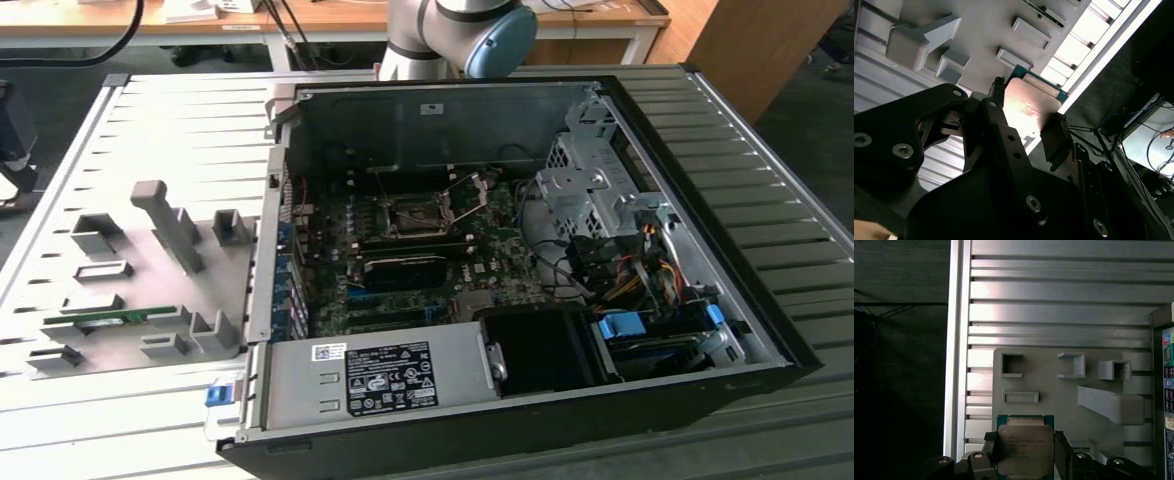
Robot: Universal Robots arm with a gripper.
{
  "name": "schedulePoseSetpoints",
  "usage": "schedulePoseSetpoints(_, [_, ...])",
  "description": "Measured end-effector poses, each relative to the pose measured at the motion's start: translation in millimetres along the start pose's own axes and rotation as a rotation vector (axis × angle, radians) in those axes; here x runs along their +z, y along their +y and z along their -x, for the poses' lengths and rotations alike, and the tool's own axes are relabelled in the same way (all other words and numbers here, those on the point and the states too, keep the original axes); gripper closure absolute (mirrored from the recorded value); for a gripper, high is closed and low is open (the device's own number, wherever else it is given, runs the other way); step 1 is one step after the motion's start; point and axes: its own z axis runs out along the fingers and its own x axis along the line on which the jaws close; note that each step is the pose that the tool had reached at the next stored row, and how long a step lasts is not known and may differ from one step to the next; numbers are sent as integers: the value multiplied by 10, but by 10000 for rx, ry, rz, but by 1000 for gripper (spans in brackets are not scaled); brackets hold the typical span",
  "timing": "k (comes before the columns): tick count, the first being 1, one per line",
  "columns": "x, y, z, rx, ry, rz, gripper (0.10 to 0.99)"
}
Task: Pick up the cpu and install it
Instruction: 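Pick up the cpu and move it towards the insertion slot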
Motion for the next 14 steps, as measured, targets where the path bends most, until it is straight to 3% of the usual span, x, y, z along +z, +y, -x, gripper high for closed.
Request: schedulePoseSetpoints(14, [-150, 12, 0, 0, 1, -1, 545])
